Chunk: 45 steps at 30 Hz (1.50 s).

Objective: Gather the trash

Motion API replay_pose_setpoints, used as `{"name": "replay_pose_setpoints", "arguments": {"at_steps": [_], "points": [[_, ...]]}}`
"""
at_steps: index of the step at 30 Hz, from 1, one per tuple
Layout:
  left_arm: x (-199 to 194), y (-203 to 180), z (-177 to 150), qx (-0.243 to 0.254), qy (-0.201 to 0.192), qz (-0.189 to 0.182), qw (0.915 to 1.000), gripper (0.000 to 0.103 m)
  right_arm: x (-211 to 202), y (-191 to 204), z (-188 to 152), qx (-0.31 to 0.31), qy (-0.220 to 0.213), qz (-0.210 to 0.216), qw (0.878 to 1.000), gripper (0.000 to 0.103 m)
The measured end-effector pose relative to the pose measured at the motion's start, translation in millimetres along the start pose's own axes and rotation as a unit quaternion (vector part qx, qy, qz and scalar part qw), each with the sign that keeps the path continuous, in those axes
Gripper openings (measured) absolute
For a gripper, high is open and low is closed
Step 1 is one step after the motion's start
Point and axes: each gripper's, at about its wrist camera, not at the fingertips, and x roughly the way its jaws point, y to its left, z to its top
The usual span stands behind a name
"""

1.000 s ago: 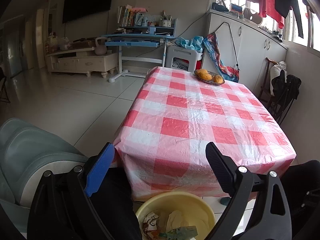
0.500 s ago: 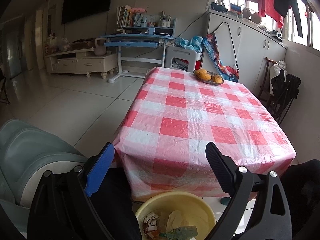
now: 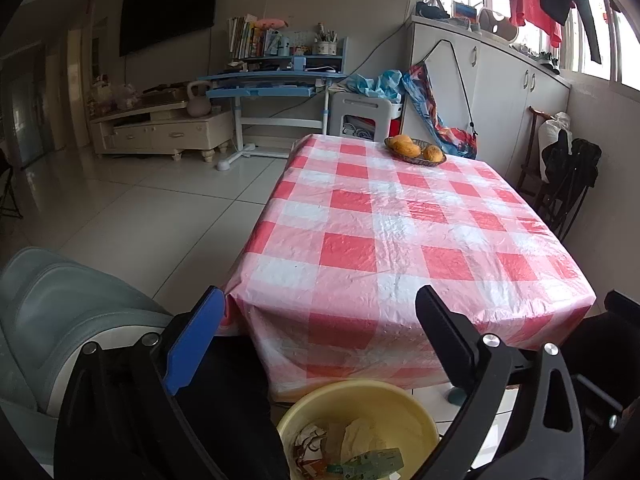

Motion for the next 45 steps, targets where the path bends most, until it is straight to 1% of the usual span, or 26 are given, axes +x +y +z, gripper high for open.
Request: {"name": "replay_pose_setpoints", "arguments": {"at_steps": [1, 9, 13, 27, 36, 41, 45], "points": [[1, 0, 0, 0.0, 0.002, 0.002, 1.0, 0.093, -5, 9, 0, 0.003, 0.0, 0.001, 1.0, 0.095], [-4, 0, -2, 0.006, 0.01, 0.015, 0.9998, 0.094, 4, 11, -4, 0.011, 0.012, -0.008, 1.0, 0.095], [-9, -1, -4, 0.013, 0.008, 0.018, 0.9997, 0.095, 0, 13, -4, 0.009, 0.005, -0.011, 1.0, 0.095], [-14, -15, -4, 0.043, -0.004, 0.013, 0.999, 0.096, 2, 29, -7, -0.045, 0.001, -0.024, 0.999, 0.095], [-13, -20, -4, 0.059, -0.009, 0.028, 0.9978, 0.096, 7, 35, -12, -0.062, 0.006, -0.032, 0.998, 0.095], [-14, -17, -4, 0.056, -0.016, 0.018, 0.9982, 0.096, 8, 34, -12, -0.058, 0.007, -0.034, 0.998, 0.095], [-16, -9, -4, 0.04, -0.022, -0.003, 0.9989, 0.096, 11, 31, -13, -0.05, 0.011, -0.039, 0.998, 0.095]]}}
